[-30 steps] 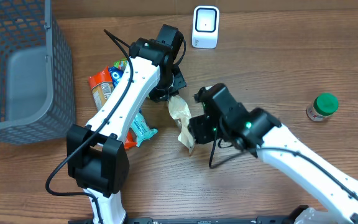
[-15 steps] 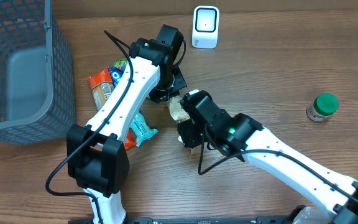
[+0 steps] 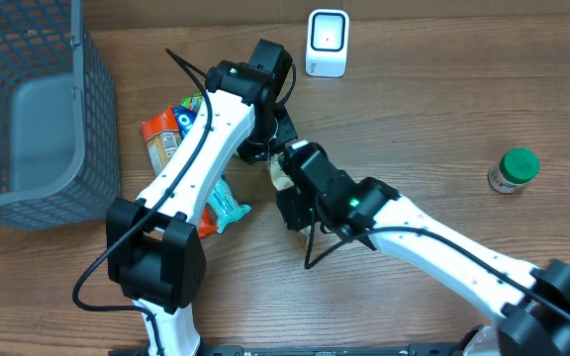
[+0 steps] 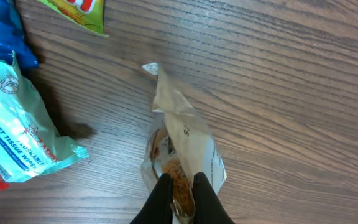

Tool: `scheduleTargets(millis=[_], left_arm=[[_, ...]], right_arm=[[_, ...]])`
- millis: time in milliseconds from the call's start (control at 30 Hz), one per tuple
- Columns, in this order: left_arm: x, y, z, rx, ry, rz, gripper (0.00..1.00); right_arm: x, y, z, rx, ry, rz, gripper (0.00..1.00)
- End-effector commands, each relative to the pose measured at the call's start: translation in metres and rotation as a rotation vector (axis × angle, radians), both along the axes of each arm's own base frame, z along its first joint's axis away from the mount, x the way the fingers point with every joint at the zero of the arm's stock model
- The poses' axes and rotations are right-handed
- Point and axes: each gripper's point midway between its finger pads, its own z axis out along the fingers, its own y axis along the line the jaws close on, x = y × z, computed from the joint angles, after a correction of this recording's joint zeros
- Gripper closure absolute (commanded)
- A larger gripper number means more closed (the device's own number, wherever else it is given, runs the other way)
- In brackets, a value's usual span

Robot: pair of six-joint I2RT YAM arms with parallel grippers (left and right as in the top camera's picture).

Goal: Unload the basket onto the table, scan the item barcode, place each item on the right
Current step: 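Lower the right gripper onto the bread bag and grasp its top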

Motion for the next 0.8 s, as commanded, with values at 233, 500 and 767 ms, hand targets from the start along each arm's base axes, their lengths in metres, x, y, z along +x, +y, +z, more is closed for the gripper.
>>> scheduleTargets(millis=[233,500,767], left_arm=[[-0.003,-0.002,0.017,-0.020,-0.028,-0.003,0.96],[-0.002,-0.002,0.017,-0.016,-0.030,-0.007,0.94],[0.003,0.010,0.017,-0.010,-0.034,0.015,0.77]], right_arm=[[0.015,-0.006,-0.016,-0.013,0.040,-0.088,0.96],[0.019,-0.013,-0.013,0.120,0.186,-0.104,0.96],[0.021,-0.030,-0.008,0.236,0.345,-0.144,0.96]])
